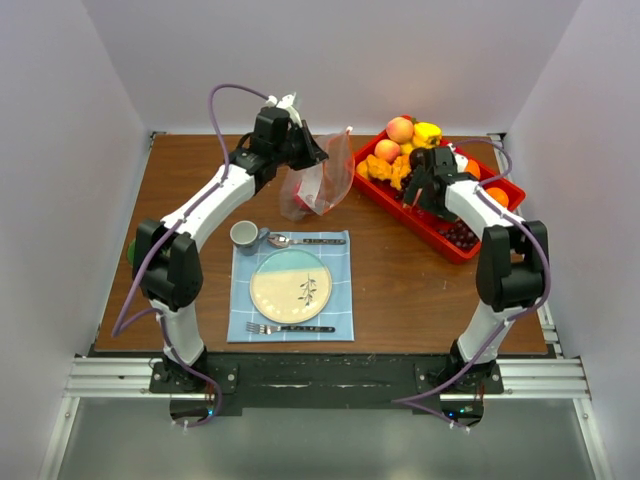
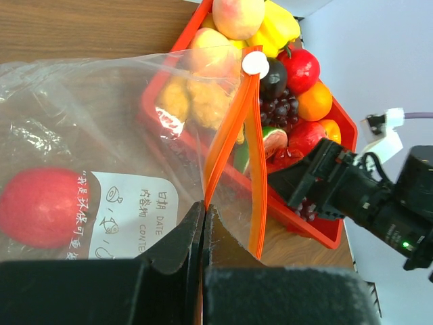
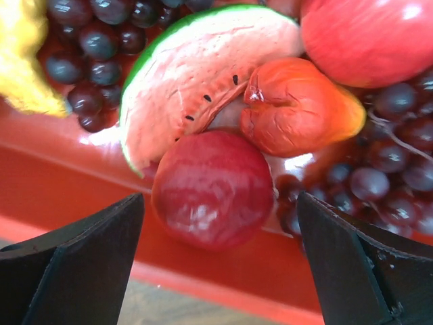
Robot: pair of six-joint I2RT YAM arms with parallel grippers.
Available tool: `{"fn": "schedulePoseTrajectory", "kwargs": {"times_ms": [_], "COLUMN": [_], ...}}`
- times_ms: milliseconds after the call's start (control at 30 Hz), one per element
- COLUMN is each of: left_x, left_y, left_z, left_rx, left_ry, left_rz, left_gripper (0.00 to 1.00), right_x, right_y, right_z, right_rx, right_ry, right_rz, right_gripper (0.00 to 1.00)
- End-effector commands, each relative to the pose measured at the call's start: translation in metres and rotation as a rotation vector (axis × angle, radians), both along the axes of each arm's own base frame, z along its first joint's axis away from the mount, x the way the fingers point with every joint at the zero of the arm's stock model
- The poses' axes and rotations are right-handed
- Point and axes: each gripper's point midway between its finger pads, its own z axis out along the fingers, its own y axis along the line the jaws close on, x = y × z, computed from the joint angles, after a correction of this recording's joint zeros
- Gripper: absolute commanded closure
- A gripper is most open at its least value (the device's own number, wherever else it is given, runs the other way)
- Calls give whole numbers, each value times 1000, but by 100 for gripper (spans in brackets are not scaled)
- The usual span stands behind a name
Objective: Place the food in the zip-top bag and seal the zipper
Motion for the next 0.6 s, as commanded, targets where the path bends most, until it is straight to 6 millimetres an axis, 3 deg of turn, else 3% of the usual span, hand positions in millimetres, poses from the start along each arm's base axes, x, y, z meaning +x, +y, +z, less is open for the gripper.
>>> {"fn": "schedulePoseTrajectory", "kwargs": {"times_ms": [0,133,233,333,467,567], "left_x": [7,7,6,7,7,7], "left_y": [1,2,2,3,2,2], "left_z": [23,20,20,22,22,22], "left_rx": [-16,-12,-11,-9,-11,-12], "left_ry": [-63,-60,-59,-66,-68,-63], "left_rz": [-9,-7,-7,-4,-5,-6], "left_gripper": [100,100,100,100,100,100], "right_x": [14,11,8,6,2,-1], "right_y": [6,7,5,3,1,1], "right_z": [-9,-21,-18,-7,10,27], "right_rx": [62,80,77,73,66,67], "right_ry": [-50,-39,-48,-66,-75,-98], "right_rz": [-17,-33,-46,-49,-51,-46], "right_gripper": [1,3,14,29,58,67]}}
